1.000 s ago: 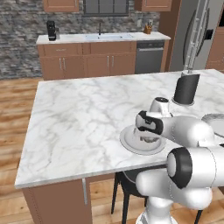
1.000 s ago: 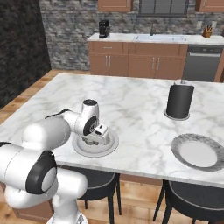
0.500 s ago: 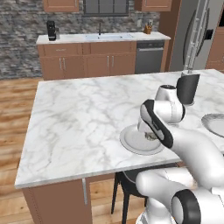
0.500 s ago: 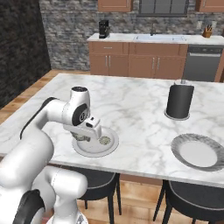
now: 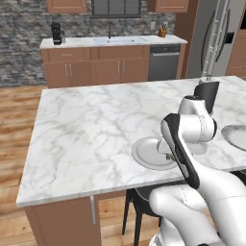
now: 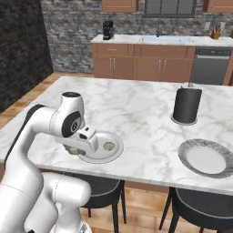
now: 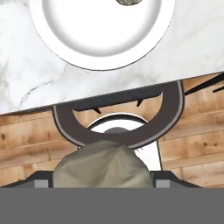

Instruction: Place two dumplings into each of the tupperware containers and then place the containers in the fridge.

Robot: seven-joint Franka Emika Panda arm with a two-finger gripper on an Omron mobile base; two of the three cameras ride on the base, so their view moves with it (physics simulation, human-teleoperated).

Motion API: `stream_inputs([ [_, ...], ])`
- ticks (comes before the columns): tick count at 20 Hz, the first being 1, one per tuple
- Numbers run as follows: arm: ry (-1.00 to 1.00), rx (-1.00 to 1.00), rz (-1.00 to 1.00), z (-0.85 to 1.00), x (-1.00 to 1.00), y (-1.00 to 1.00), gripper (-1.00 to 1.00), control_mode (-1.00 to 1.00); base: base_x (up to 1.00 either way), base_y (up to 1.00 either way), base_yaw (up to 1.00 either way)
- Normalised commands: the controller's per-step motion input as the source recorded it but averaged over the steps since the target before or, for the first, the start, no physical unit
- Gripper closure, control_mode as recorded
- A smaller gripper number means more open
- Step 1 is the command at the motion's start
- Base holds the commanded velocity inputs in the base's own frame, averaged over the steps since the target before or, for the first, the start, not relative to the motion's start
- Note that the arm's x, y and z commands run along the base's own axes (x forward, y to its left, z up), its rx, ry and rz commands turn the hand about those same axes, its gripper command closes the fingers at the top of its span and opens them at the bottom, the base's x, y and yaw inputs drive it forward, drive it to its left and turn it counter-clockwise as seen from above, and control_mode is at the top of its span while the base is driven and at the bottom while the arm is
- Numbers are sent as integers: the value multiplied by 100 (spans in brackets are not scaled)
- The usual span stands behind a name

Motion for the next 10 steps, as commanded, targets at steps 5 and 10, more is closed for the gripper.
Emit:
stream_inputs([
  [5, 0, -3, 5, 23, -3, 0, 100, -100, 0, 0, 0],
  [10, 0, -12, 10, 0, 0, 18, 100, -100, 0, 0, 0],
])
